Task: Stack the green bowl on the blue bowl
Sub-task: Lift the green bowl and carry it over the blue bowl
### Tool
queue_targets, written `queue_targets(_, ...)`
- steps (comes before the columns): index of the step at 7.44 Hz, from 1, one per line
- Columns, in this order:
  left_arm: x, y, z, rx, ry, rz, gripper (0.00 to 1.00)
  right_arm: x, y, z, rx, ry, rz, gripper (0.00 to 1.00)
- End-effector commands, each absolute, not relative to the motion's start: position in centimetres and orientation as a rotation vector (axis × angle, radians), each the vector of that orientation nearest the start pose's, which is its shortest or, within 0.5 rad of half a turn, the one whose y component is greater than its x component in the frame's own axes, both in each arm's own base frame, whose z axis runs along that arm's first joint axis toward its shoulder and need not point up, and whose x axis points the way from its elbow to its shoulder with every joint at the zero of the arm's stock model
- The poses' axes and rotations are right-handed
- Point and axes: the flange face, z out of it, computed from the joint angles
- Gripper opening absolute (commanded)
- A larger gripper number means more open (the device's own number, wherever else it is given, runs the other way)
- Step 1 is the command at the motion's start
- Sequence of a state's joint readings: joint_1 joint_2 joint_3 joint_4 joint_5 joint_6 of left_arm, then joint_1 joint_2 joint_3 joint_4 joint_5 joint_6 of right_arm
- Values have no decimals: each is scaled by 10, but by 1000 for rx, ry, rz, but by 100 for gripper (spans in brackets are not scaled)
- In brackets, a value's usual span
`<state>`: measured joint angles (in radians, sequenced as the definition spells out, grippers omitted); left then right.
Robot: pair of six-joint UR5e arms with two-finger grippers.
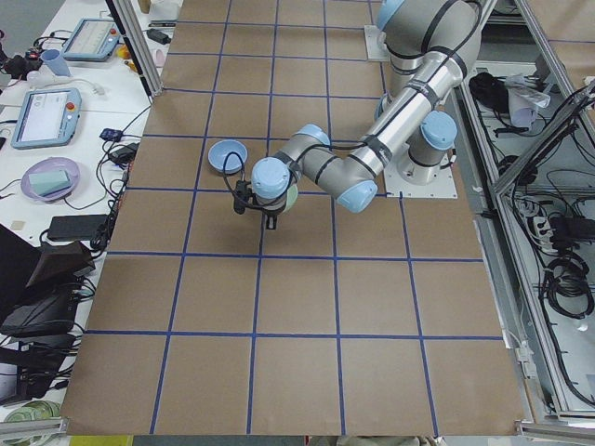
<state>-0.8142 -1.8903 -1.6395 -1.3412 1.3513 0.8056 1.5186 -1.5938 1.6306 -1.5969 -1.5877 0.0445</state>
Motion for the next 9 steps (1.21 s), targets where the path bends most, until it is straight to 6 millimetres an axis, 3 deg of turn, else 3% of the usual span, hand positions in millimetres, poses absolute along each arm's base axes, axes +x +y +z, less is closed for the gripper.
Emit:
queue_targets(1,212,-571,309,-22,3464,-90,0,106,-487,472,152,3155,17,100)
queue_targets(3,162,-593,306,-12,3485,-82,0,106,-487,472,152,3155,17,100)
queue_targets(5,135,-614,296,-34,3539,-189,0,106,-487,472,152,3155,17,100)
queue_targets(8,139,-645,269,-62,3550,-215,0,106,-487,472,152,3155,17,100)
queue_targets(9,129,-652,259,-77,3592,-215,0,106,-487,472,152,3155,17,100)
